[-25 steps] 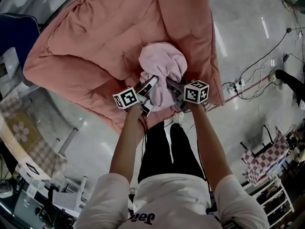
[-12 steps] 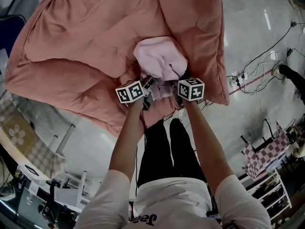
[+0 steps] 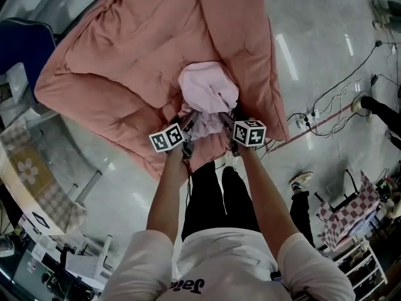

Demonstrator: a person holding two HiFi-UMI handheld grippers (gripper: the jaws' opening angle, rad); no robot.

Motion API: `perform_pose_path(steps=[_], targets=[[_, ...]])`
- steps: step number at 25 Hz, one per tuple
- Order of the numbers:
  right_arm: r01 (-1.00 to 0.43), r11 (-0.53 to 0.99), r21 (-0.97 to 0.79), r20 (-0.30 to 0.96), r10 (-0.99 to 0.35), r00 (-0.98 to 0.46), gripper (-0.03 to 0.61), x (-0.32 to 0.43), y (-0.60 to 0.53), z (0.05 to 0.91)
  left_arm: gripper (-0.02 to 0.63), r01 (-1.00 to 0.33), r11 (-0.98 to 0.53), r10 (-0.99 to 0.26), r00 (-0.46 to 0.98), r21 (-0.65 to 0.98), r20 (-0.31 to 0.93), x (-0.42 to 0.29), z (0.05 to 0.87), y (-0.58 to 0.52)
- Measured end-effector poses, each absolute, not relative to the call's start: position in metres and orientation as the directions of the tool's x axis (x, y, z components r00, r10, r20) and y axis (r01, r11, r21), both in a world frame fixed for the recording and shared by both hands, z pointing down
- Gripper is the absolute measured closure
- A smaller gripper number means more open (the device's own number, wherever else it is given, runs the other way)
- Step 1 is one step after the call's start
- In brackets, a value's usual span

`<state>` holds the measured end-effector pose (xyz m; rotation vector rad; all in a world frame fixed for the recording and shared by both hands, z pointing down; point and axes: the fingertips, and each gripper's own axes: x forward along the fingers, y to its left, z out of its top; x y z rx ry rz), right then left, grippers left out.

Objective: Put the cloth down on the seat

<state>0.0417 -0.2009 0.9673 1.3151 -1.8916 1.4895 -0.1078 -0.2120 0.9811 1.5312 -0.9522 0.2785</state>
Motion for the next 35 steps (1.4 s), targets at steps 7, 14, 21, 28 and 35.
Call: perform_pose_path(steps=[7,14,21,28,35], targets=[[-0.841,0.024,-0.541,0.726,-0.492,-0.481,0.319,0.046,-0.180,0.890,0.284,-0.727,0.036,-0.473,0.592,0.686,0.652,-0.112,0.898,-0.192],[-0.847,0.173,-0.502,0.640,-0.584,-0.499,0.319,0.048,-0.157,0.785,0.284,-0.763,-0.100,-0.575,0.568,0.638,0.589,-0.091,0.792,-0.159],[-0.870,0.354,-0.343,0.524,-0.697,-0.490,0.333,0.064,-0.151,0.670,0.285,-0.809,-0.256,-0.698,0.533,0.529,0.478,-0.069,0.683,-0.142],[-0.864,0.457,-0.211,0.372,-0.780,-0.503,0.385,0.066,-0.147,0.562,0.358,-0.842,-0.354,-0.806,0.495,0.407,0.324,-0.061,0.572,-0.133],[-0.851,0.515,-0.102,0.212,-0.825,-0.524,0.471,0.063,-0.139,0.461,0.511,-0.875,-0.404,-0.868,0.459,0.265,0.192,-0.051,0.479,-0.123]])
